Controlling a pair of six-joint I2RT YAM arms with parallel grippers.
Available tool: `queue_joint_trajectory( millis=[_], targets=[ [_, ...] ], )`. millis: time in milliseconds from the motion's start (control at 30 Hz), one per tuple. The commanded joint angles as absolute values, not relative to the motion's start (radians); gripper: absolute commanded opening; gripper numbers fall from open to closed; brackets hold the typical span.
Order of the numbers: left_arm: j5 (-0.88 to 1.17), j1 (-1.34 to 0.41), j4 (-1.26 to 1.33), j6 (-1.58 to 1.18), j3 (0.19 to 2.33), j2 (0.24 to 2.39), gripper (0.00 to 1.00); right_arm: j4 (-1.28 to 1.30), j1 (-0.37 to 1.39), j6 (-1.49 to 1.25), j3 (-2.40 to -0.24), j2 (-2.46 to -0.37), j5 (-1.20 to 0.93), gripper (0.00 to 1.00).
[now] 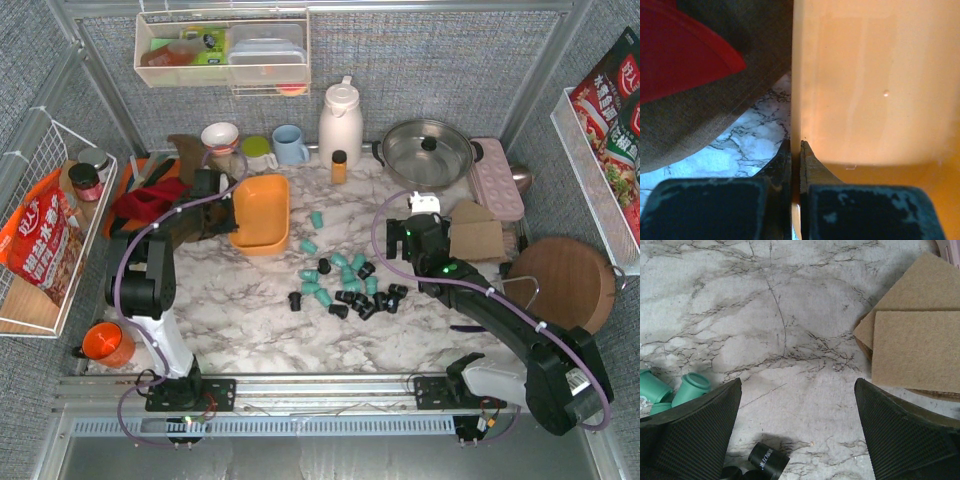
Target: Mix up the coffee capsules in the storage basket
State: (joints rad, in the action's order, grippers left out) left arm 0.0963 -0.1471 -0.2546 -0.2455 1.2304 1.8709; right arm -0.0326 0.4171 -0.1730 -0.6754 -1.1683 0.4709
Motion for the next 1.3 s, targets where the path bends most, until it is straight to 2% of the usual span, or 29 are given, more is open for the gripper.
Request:
queue_joint_trajectory(
  millis=[0, 167, 467, 667, 767, 833, 867, 900, 933, 1133, 1267],
  targets=[
    [-0.001, -0.145, -0.289, -0.31, 1.169, 1.853, 0.1, -0.04, 0.417, -0.181, -0.686, -1.168, 0.476, 0.99],
    [-0.015, -0.148, -0.27, -0.334, 1.114, 1.813, 0.21, -0.04, 0.416, -0.184, -0.686, -1.169, 0.473, 0.99],
    [-0.025, -0.169, -0.333, -0.29, 1.177, 1.763, 0.26, -0.038, 0.417, -0.184, -0.687, -1.173, 0.472, 0.99],
    [-0.049, -0.17, -0.352, -0.292, 1.198, 1.754, 0.42, -0.04, 0.417, -0.185, -0.687, -1.173, 0.469, 0.99],
    [-0.063, -0.172, -0.357, -0.302, 1.21, 1.71, 0.55, -0.04, 0.416, -0.186, -0.687, -1.175, 0.464, 0.99],
    [-0.069, -0.174, -0.359, -0.308, 1.219, 1.662, 0.76, -0.04, 0.416, -0.188, -0.686, -1.177, 0.463, 0.99],
    [-0.071, -0.175, -0.362, -0.307, 1.225, 1.635, 0.83, -0.041, 0.416, -0.19, -0.686, -1.179, 0.46, 0.99],
    [-0.075, -0.176, -0.367, -0.305, 1.231, 1.61, 0.97, -0.04, 0.416, -0.192, -0.686, -1.18, 0.458, 0.99],
    [-0.08, -0.176, -0.378, -0.301, 1.239, 1.584, 0.99, -0.04, 0.417, -0.195, -0.685, -1.182, 0.455, 0.99],
    [-0.139, -0.179, -0.479, -0.265, 1.289, 1.433, 0.99, -0.051, 0.432, -0.197, -0.68, -1.161, 0.385, 0.98],
    [-0.176, -0.177, -0.434, -0.26, 1.251, 1.299, 0.99, -0.047, 0.462, -0.179, -0.686, -1.139, 0.302, 0.95]
  ],
)
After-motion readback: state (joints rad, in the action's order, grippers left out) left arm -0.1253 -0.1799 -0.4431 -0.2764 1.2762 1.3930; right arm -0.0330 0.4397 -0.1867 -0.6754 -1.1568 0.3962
